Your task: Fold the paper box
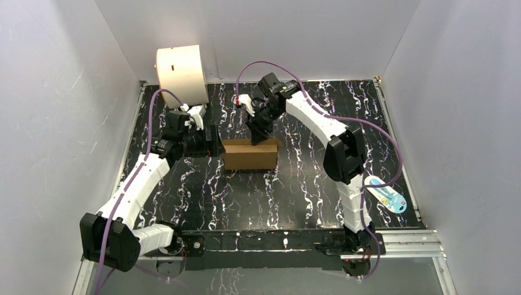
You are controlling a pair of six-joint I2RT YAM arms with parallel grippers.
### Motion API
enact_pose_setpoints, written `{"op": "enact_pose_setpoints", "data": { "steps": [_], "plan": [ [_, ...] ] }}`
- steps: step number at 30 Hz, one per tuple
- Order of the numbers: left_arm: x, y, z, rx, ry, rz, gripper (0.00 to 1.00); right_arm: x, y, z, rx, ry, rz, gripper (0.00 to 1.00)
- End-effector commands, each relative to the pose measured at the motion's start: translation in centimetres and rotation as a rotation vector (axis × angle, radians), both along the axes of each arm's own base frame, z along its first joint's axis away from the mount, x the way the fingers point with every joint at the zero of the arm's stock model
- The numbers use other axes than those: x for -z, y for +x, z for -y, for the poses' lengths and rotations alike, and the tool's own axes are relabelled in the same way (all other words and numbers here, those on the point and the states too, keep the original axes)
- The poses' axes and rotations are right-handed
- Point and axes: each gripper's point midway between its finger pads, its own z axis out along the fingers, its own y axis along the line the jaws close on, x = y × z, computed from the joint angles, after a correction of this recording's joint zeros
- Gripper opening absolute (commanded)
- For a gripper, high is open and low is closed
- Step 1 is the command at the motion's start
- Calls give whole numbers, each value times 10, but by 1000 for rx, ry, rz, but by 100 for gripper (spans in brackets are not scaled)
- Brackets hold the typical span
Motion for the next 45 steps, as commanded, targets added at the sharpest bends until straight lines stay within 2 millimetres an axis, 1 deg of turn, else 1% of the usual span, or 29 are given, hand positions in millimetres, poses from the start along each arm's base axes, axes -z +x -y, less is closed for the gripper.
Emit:
{"op": "enact_pose_setpoints", "data": {
  "steps": [1, 7, 12, 15, 17, 18, 19, 21, 24, 29, 32, 36, 41, 45],
  "plan": [
    [-22, 7, 3, 26, -15, 63, 88, -33, 11, -1, 24, 38, 119, 50],
    [-26, 11, 4, 27, -13, 75, 88, -47, 17, -3, 47, 66, 170, 55],
    [-24, 13, 3, 24, -9, 72, 87, -61, 24, -5, 81, 89, 213, 61],
    [-23, 13, 2, 25, 3, 77, 87, -68, 25, -1, 116, 91, 231, 63],
    [-26, 14, 1, 32, 8, 87, 87, -76, 27, 4, 165, 92, 252, 65],
    [-28, 15, 1, 38, 12, 94, 87, -77, 29, 8, 211, 89, 263, 66],
    [-30, 16, 2, 45, 15, 100, 87, -82, 30, 13, 252, 91, 284, 67],
    [-32, 18, 2, 62, 26, 113, 87, -86, 29, 28, 343, 87, 307, 69],
    [-27, 23, 2, 92, 55, 110, 87, -90, 28, 51, 493, 87, 330, 70],
    [-25, 26, 10, 166, 48, 98, 84, -80, 21, 90, 701, 47, 351, 69],
    [-20, 29, 10, 179, 65, 73, 80, -78, 18, 102, 763, 36, 357, 66],
    [-15, 31, 11, 190, 79, 43, 73, -73, 12, 105, 773, 41, 344, 62],
    [-13, 33, 15, 211, 69, 24, 63, -56, 8, 97, 737, 40, 300, 55],
    [-13, 31, 15, 221, 70, 21, 55, -45, 6, 98, 745, 20, 279, 49]
  ]
}}
